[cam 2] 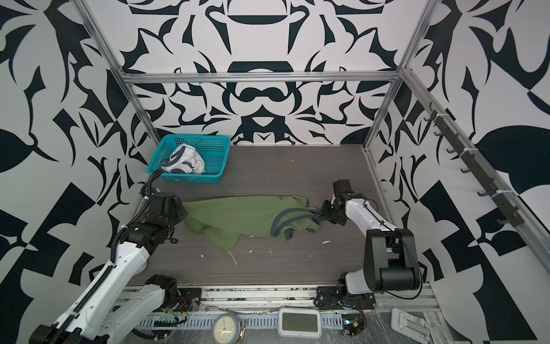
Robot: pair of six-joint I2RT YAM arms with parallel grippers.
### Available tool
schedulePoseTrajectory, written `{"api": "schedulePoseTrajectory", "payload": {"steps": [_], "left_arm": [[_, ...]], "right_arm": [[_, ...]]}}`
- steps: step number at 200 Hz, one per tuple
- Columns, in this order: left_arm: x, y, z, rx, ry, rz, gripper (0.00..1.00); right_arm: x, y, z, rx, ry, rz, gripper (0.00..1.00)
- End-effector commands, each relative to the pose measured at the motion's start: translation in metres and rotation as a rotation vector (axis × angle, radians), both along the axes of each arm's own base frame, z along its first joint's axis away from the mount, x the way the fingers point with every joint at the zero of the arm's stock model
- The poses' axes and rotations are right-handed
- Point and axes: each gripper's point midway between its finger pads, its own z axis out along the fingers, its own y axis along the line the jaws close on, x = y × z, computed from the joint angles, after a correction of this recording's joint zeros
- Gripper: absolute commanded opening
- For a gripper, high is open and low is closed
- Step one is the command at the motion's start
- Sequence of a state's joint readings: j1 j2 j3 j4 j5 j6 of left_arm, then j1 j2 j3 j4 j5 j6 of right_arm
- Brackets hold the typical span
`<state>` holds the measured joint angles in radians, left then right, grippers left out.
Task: Fold and stack tank tops
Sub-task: Smooth out the tank top at the center of the table.
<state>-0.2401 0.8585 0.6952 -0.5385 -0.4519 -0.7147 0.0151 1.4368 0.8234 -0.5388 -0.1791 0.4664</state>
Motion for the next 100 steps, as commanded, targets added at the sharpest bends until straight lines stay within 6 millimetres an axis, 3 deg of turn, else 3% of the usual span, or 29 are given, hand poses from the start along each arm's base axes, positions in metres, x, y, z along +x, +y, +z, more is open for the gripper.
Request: {"api": "schedulePoseTrajectory", "payload": {"steps": [1,60,83,100], "left_arm": [[0.000,0.003,0.001,-0.010,-0.012,0.021,0.00],[-0.001,0.003,0.000,-0.015,-0.014,0.023,0.00],[-0.002,0.003,-0.001,-0.015,-0.013,0.023,0.00],[-0.002,0.003,-0.001,-0.014,-0.011,0.023,0.00]], "right_arm": [[0.003,0.001,0.001,-0.009,-0.012,0.005,0.07],[0.004,0.005,-0.011,0.003,0.008,0.006,0.16],[0.004,0.005,-0.014,0.003,0.014,0.005,0.15],[0.004,0.002,-0.014,-0.009,0.014,0.000,0.10]]}}
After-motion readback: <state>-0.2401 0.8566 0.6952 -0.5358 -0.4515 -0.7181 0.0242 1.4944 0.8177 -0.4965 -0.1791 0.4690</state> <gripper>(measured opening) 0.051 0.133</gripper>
